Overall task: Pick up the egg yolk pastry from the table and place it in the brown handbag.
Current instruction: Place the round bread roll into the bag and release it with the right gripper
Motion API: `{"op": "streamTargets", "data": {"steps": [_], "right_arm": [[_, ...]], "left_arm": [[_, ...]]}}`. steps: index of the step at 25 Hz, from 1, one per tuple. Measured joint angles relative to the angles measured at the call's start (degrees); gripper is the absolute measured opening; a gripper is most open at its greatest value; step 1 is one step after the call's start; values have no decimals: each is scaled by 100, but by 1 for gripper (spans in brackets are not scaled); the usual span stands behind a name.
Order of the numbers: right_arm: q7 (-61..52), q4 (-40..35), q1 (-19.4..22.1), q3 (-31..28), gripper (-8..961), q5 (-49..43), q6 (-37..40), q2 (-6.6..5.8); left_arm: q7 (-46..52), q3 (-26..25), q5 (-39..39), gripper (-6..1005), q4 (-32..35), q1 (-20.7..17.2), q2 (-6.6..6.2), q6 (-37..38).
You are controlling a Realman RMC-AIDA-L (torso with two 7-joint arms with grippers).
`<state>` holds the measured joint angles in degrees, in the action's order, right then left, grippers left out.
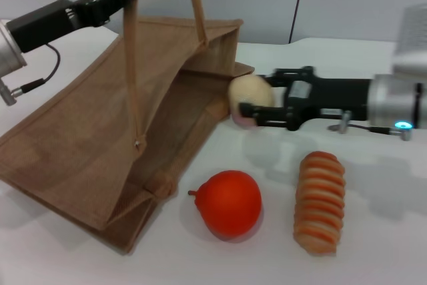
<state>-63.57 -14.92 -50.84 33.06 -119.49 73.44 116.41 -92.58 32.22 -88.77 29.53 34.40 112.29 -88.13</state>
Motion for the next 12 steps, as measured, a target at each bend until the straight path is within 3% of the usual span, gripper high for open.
{"op": "streamTargets", "data": {"steps": [8,12], "right_arm": [[483,1158,-1050,230,647,-7,-842,20],[706,1522,-1375,236,644,-6,-1255,41]], "left_arm": [[200,4,-211,175,0,172,0,-767],[299,0,-409,176,7,182,-9,-1175]]}}
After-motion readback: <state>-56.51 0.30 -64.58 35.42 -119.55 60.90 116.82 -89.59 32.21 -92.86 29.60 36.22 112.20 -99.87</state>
